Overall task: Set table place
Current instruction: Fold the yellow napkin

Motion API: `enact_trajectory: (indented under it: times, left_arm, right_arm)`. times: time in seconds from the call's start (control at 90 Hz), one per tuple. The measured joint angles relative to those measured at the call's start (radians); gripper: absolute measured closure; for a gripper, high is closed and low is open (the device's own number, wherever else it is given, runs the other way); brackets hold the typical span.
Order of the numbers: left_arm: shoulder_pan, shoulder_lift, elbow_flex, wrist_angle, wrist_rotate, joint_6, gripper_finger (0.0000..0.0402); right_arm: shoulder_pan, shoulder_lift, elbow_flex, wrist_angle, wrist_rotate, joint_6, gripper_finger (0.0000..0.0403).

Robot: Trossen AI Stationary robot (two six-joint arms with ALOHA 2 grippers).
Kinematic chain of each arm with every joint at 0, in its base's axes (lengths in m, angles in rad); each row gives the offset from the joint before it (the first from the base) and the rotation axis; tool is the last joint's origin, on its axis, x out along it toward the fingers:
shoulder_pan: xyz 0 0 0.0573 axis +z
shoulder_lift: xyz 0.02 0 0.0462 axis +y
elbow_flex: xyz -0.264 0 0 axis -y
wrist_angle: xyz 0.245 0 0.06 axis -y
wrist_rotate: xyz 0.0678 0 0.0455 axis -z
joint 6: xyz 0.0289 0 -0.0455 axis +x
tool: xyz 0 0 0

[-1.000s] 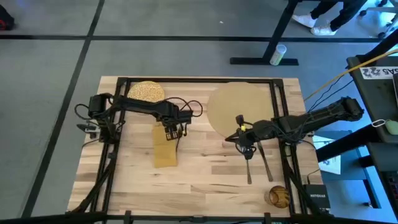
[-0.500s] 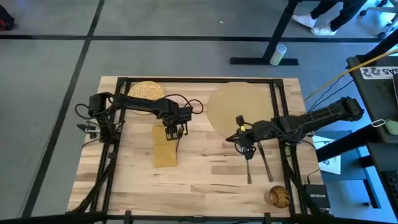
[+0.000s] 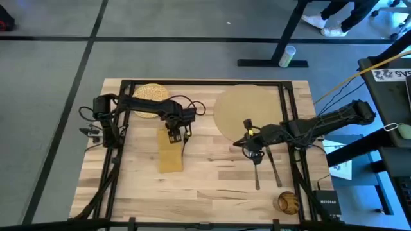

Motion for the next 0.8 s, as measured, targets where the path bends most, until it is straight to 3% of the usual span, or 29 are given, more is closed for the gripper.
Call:
enact_trajectory:
  times: [0.444,0.8]
  left_arm:
    - [0.002,0.014,-0.001,0.077,0.006,0.046,0.0256]
    - [0.002,0.015,-0.001,0.057,-0.047,0.059,0.0394]
  right_arm:
    - [0.0,0.0,0.0,0.0,0.0,0.003,0.0397]
    - [0.0,0.0,0.0,0.0,0.006,0.004,0.0397]
